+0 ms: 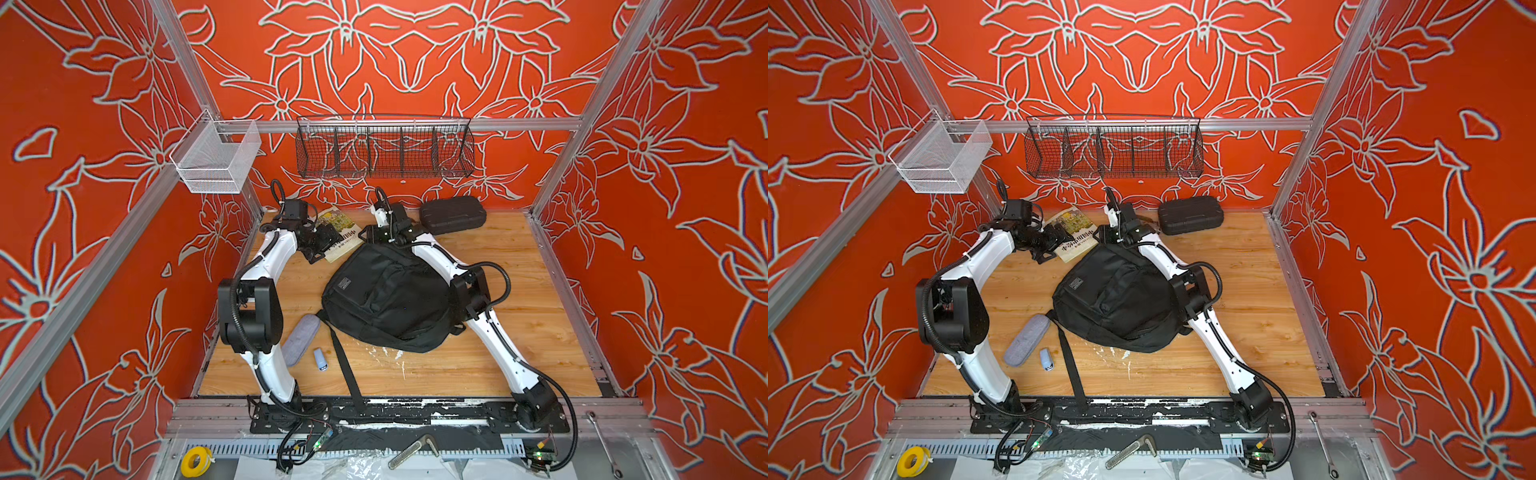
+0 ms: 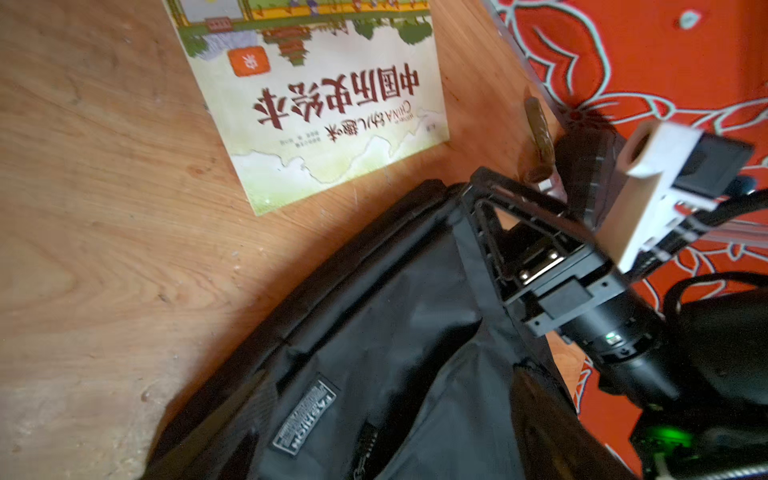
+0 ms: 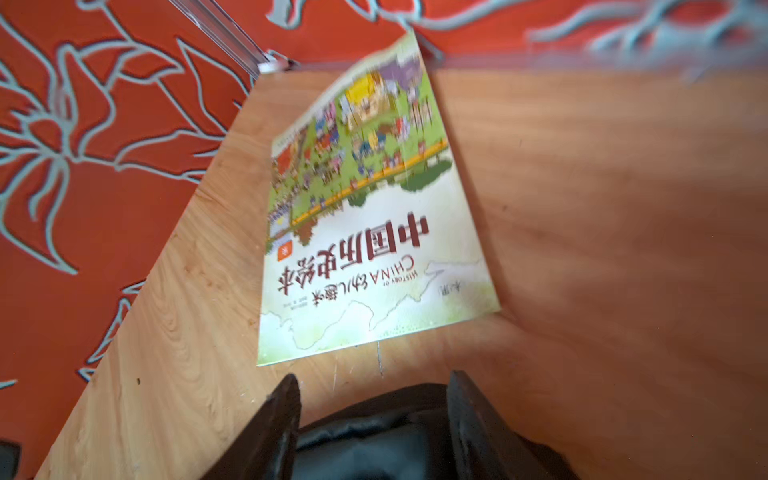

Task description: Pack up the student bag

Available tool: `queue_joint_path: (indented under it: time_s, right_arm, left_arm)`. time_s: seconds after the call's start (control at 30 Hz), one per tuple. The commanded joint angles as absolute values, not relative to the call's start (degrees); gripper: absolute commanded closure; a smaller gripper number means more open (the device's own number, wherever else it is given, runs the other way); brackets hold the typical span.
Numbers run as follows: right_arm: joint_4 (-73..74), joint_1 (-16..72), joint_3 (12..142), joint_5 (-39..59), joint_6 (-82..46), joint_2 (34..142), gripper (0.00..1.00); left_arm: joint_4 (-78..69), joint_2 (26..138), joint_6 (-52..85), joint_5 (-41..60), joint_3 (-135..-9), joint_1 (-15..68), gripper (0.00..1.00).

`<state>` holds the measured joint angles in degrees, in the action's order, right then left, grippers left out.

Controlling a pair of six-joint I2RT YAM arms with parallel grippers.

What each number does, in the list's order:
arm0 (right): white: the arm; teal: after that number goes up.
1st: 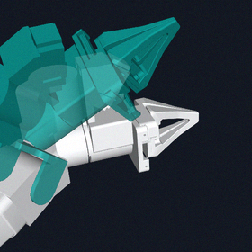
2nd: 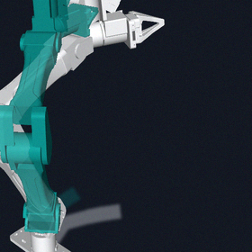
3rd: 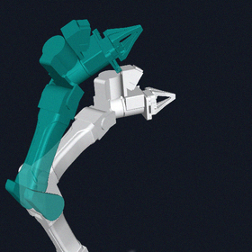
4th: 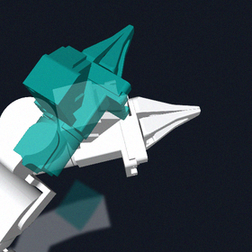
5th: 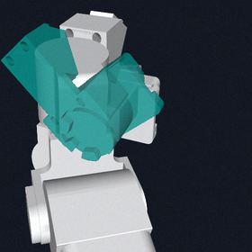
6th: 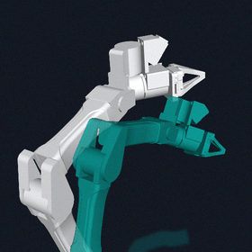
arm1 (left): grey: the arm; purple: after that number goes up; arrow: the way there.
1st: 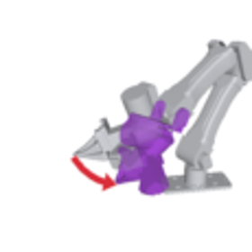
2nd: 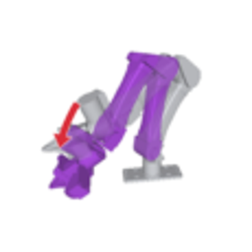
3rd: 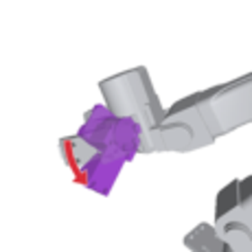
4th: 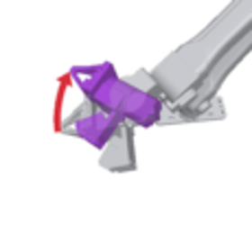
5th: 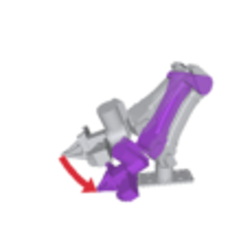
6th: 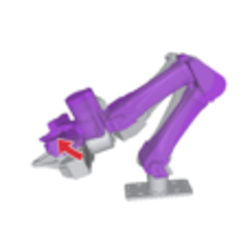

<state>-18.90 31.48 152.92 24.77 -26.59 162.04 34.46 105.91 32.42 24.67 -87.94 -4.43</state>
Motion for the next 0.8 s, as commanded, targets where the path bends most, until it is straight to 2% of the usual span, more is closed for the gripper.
queue_joint_path:
  time_s: [0.0,0.23,0.27,0.57,0.77]
  right_arm:
    - [-13.0,31.6,154.8,22.7,-30.5,162.8,0.42]
    - [-13.1,31.9,154.9,18.9,-31.7,165.6,0.43]
    - [-13.1,31.9,154.8,18.5,-31.9,165.7,0.43]
    - [-11.3,31.6,155.8,14.2,-35.8,168.2,0.44]
    - [-11.4,31.7,158.3,17.4,-42.9,171.5,0.49]
  left_arm:
    - [31.3,109.0,32.6,24.3,-88.5,-5.8,0.1]
    - [27.2,117.4,34.3,24.9,-91.1,-7.8,0.08]
    - [25.9,118.9,34.8,25.7,-91.5,-7.9,0.01]
    - [21.9,128.0,39.7,26.4,-96.8,-8.1,0.03]
    - [21.1,131.6,42.0,27.7,-97.5,-7.7,0.01]
